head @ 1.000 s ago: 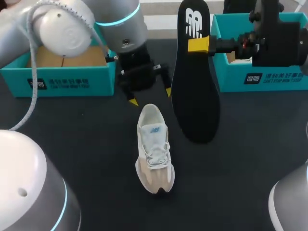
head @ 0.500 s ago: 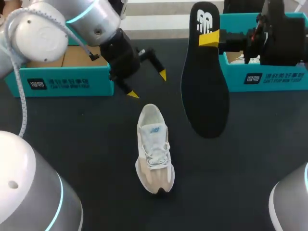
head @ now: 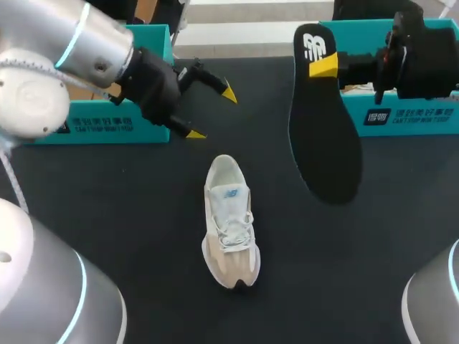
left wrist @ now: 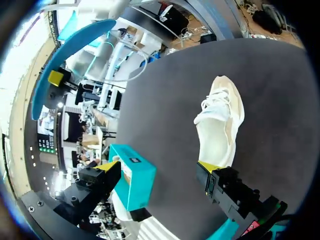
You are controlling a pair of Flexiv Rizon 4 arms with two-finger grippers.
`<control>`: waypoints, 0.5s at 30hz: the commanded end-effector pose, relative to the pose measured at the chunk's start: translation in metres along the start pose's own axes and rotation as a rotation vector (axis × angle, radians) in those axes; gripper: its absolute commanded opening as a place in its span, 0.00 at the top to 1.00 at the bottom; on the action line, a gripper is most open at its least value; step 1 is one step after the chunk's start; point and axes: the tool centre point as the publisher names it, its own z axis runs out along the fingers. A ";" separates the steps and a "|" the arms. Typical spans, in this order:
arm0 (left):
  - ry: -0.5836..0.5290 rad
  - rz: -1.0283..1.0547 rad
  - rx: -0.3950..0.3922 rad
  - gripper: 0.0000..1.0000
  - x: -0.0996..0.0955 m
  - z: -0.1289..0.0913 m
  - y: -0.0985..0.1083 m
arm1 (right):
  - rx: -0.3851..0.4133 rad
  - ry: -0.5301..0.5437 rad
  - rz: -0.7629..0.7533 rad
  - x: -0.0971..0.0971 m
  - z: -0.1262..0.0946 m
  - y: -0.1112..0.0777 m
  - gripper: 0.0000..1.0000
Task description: Take the shoe out of the shoebox, open the shoe tongue, remove and reinsert the insole, then place the shoe into the shoebox
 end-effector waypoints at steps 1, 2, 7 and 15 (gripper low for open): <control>-0.527 0.010 -0.016 0.00 0.000 -0.015 -0.011 | -0.012 -0.040 0.152 -0.022 -0.011 0.008 1.00; -0.544 0.012 -0.009 0.00 -0.001 -0.017 -0.010 | -0.026 -0.034 0.173 -0.027 -0.012 0.009 1.00; -0.592 0.024 0.033 0.00 -0.010 -0.025 -0.007 | -0.104 -0.009 0.240 -0.050 -0.011 0.016 1.00; -0.650 0.073 0.103 0.00 -0.030 -0.032 -0.018 | -0.199 0.010 0.273 -0.062 -0.010 0.019 1.00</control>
